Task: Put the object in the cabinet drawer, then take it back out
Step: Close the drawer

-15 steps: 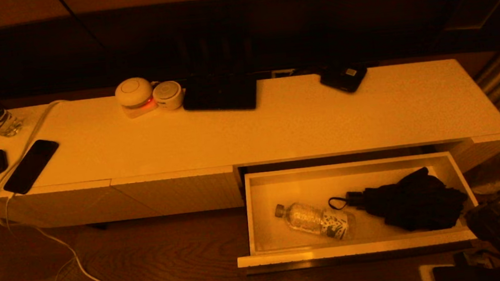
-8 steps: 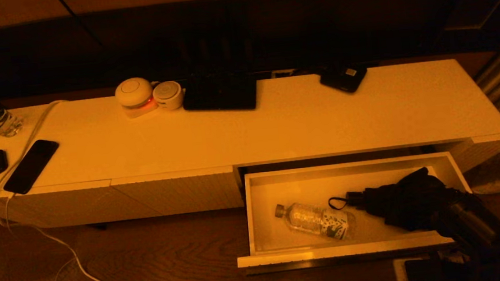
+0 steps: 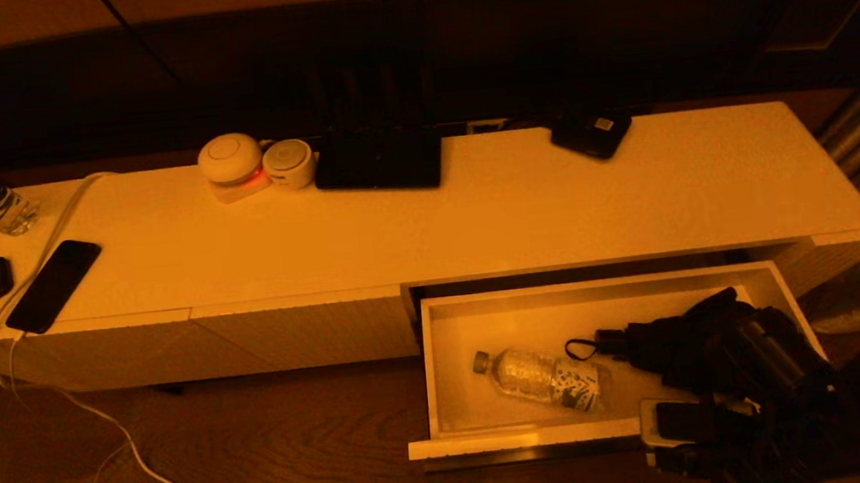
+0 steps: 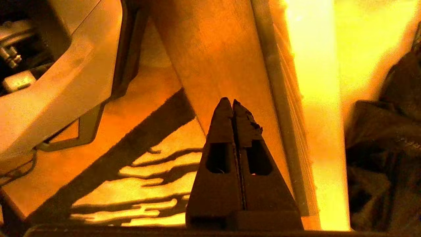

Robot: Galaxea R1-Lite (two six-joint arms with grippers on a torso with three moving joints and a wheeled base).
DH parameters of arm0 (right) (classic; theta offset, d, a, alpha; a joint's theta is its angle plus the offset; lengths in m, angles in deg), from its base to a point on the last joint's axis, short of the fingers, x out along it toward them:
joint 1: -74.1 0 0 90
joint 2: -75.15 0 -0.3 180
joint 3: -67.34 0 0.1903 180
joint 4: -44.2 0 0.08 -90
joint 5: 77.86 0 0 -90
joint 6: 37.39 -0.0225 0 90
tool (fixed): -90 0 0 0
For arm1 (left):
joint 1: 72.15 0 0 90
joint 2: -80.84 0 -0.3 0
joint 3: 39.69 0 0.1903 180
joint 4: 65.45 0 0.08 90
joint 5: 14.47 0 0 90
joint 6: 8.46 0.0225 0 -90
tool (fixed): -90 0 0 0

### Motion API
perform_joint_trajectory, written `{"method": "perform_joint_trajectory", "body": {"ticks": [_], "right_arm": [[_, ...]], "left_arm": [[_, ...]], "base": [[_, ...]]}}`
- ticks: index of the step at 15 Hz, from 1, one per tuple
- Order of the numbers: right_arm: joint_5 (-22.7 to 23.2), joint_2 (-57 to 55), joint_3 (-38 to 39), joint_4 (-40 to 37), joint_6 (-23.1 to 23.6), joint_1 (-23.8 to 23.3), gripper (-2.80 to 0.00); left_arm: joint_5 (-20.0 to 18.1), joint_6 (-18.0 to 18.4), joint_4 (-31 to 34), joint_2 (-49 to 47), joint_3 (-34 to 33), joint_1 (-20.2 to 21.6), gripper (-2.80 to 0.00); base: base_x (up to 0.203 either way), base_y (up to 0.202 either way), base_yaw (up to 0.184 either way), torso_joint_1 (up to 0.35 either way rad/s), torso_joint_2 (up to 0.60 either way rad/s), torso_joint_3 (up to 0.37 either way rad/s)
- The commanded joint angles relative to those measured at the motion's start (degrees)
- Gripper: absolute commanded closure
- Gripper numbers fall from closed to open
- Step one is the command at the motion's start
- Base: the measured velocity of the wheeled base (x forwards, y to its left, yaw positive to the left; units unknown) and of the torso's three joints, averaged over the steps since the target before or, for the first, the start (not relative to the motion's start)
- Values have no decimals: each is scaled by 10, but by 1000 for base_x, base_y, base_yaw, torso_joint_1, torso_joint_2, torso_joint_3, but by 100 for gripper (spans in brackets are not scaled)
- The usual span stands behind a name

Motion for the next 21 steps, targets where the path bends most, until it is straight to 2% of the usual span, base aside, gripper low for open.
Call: {"method": "perform_joint_trajectory", "body": {"ticks": [1, 4, 10, 18, 21], "right_arm": [[-6, -11, -2, 21, 3, 0, 0], [-41, -24, -3, 56, 3, 0, 0], [-70, -61, -11, 142, 6, -5, 0], [-82, -103, -15, 299, 6, -2, 0], [-82, -109, -26, 320, 10, -8, 0]], "left_arm": [[0, 0, 0, 0, 0, 0, 0], [0, 0, 0, 0, 0, 0, 0], [0, 0, 0, 0, 0, 0, 0], [0, 0, 0, 0, 0, 0, 0], [0, 0, 0, 0, 0, 0, 0]], "base": [[0, 0, 0, 0, 0, 0], [0, 0, 0, 0, 0, 0], [0, 0, 0, 0, 0, 0], [0, 0, 0, 0, 0, 0], [0, 0, 0, 0, 0, 0]]}}
